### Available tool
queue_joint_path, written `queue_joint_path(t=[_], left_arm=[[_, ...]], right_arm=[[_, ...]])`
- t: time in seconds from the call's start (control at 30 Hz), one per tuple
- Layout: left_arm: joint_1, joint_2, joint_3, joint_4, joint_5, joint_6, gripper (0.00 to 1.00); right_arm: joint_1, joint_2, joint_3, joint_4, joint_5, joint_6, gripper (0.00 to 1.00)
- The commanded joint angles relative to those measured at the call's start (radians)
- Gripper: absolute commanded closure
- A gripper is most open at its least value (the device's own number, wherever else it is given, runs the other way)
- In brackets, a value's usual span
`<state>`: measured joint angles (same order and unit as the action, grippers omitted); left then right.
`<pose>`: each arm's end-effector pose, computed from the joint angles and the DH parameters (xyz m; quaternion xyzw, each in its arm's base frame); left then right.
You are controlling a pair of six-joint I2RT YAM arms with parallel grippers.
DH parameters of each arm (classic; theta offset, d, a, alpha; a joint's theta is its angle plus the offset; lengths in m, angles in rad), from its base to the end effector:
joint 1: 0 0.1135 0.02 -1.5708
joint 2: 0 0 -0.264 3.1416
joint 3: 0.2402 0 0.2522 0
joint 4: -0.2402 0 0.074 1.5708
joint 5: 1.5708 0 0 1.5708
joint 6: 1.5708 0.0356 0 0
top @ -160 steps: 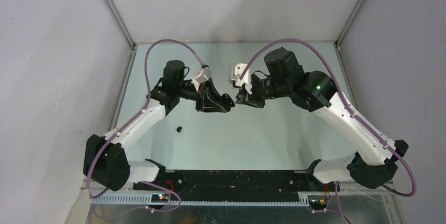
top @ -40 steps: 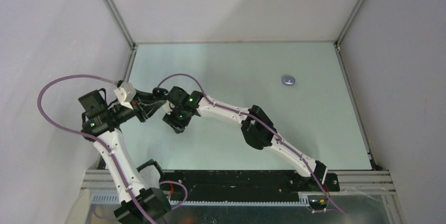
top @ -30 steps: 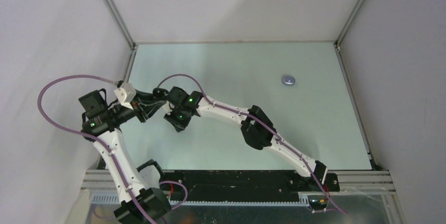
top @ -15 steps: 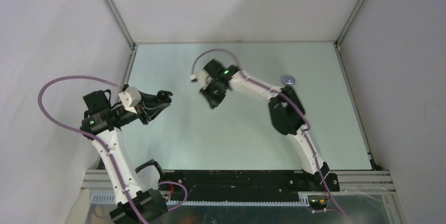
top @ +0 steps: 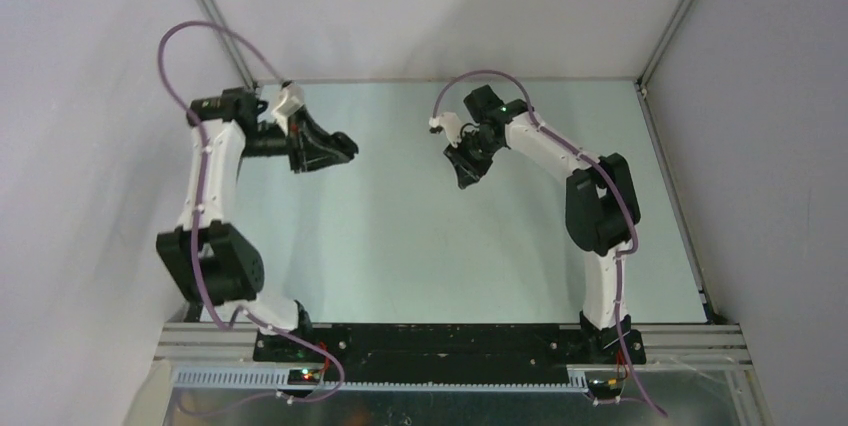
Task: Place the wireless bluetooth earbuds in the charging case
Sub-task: Pick up the earbud from the center of the board, then place the earbud at the center of the board.
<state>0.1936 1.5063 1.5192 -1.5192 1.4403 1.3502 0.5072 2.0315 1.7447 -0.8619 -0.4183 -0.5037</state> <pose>0.2543 0.0139 0.3616 0.4285 0.6175 -0.4554 0.4771 0.3714 0.2229 0.2410 -0.5012 0.8158 0.2034 0.2046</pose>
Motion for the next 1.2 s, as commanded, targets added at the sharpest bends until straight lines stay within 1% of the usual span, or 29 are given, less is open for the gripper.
queue_joint_path(t=[0.0,0.03,0.07,0.1,0.13,0.17,0.2,0.23,0.27,0.3,0.33,0.37,0.4,0.5,0.57,0.6,0.67,0.73,0.77,0.8,0.9,0.93,1.0,1.07,1.17], left_arm=[[-0.125,0.121,0.208,-0.075,-0.117,-0.214,1.00],[-0.148,0.145,0.248,-0.014,-0.184,-0.283,1.00],[-0.198,0.139,0.249,0.056,-0.233,-0.471,1.00],[-0.222,0.088,0.192,0.240,-0.342,-0.572,1.00],[-0.271,0.042,0.139,0.364,-0.408,-0.755,1.00],[-0.297,-0.074,0.005,0.592,-0.584,-0.826,1.00],[-0.354,-0.130,-0.119,0.694,-0.752,-0.900,1.00],[-0.378,-0.240,-0.170,0.850,-0.814,-0.913,1.00],[-0.409,-0.290,-0.261,0.914,-0.884,-0.941,1.00],[-0.415,-0.374,-0.299,1.034,-0.895,-0.964,1.00],[-0.417,-0.407,-0.354,1.123,-0.899,-1.000,1.00],[-0.417,-0.456,-0.371,1.151,-0.890,-1.015,1.00],[-0.418,-0.465,-0.373,1.159,-0.848,-1.031,1.00],[-0.418,-0.465,-0.378,1.176,-0.748,-1.083,1.00],[-0.419,-0.476,-0.408,1.229,-0.669,-1.107,1.00],[-0.418,-0.485,-0.430,1.250,-0.610,-1.108,1.00],[-0.419,-0.497,-0.460,1.267,-0.535,-1.103,1.00],[-0.418,-0.509,-0.484,1.273,-0.476,-1.099,1.00],[-0.418,-0.513,-0.493,1.277,-0.447,-1.100,1.00],[-0.418,-0.521,-0.511,1.290,-0.434,-1.104,1.00],[-0.419,-0.530,-0.541,1.303,-0.368,-1.107,1.00],[-0.419,-0.530,-0.555,1.309,-0.353,-1.107,1.00],[-0.418,-0.533,-0.572,1.312,-0.308,-1.095,1.00],[-0.419,-0.531,-0.583,1.307,-0.260,-1.076,1.00],[-0.418,-0.527,-0.590,1.304,-0.195,-1.069,1.00]], right_arm=[[0.013,-0.033,-0.026,-0.043,-0.045,-0.121,0.79],[0.016,-0.030,-0.028,-0.045,-0.043,-0.123,0.79],[0.017,-0.028,-0.031,-0.044,-0.043,-0.123,0.79],[0.021,-0.025,-0.031,-0.045,-0.045,-0.123,0.79],[0.023,-0.023,-0.032,-0.047,-0.044,-0.122,0.79],[0.026,-0.020,-0.032,-0.050,-0.039,-0.121,0.79],[0.026,-0.019,-0.031,-0.052,-0.036,-0.123,0.79],[0.029,-0.017,-0.033,-0.055,-0.034,-0.132,0.79],[0.029,-0.015,-0.032,-0.058,-0.029,-0.138,0.79],[0.030,-0.014,-0.031,-0.061,-0.016,-0.155,0.79],[0.033,-0.011,-0.026,-0.067,-0.007,-0.166,0.79],[0.039,-0.010,-0.025,-0.070,0.013,-0.197,0.78],[0.044,-0.006,-0.026,-0.074,0.025,-0.216,0.78],[0.069,0.001,-0.046,-0.072,0.095,-0.317,0.77],[0.077,0.012,-0.061,-0.074,0.125,-0.373,0.75],[0.079,0.020,-0.068,-0.077,0.134,-0.410,0.74],[0.086,0.023,-0.094,-0.078,0.177,-0.479,0.73],[0.098,0.013,-0.141,-0.058,0.233,-0.550,0.70],[0.103,0.007,-0.176,-0.049,0.253,-0.573,0.66],[0.113,-0.006,-0.193,-0.024,0.302,-0.608,0.64],[0.128,-0.025,-0.229,0.047,0.399,-0.622,0.53],[0.130,-0.026,-0.224,0.056,0.464,-0.606,0.51],[0.126,-0.038,-0.209,0.070,0.510,-0.582,0.46],[0.117,-0.066,-0.205,0.078,0.520,-0.563,0.43],[0.100,-0.129,-0.203,0.073,0.496,-0.514,0.38]])
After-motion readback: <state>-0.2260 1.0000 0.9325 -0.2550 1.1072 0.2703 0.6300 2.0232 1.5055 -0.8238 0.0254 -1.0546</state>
